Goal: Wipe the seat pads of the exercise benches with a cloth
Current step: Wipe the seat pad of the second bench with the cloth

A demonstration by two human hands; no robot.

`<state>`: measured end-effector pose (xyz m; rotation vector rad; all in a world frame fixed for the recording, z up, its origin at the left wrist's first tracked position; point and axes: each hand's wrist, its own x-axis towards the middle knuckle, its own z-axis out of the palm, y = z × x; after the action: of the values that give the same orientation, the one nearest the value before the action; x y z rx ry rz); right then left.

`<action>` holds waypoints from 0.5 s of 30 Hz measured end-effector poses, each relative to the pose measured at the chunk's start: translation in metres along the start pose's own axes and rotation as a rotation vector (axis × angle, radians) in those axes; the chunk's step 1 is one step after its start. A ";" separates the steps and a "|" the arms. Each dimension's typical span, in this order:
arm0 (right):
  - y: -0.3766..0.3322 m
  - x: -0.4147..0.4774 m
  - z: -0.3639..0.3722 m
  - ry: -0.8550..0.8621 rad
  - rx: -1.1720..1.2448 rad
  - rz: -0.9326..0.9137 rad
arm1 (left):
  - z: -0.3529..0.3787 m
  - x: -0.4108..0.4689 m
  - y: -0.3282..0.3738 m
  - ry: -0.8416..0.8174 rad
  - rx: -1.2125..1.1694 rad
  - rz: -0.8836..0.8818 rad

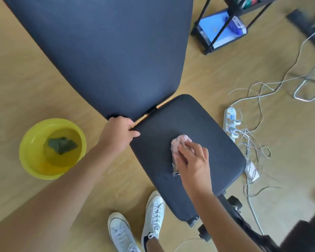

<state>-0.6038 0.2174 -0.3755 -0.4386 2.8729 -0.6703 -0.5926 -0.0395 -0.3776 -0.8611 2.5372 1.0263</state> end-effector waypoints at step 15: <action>0.052 0.025 -0.018 0.317 -0.043 0.253 | 0.001 0.013 -0.001 -0.025 0.050 0.002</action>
<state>-0.6440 0.2618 -0.3849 0.0342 3.1641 -0.6879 -0.6020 -0.0449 -0.3853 -0.8272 2.5315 0.9645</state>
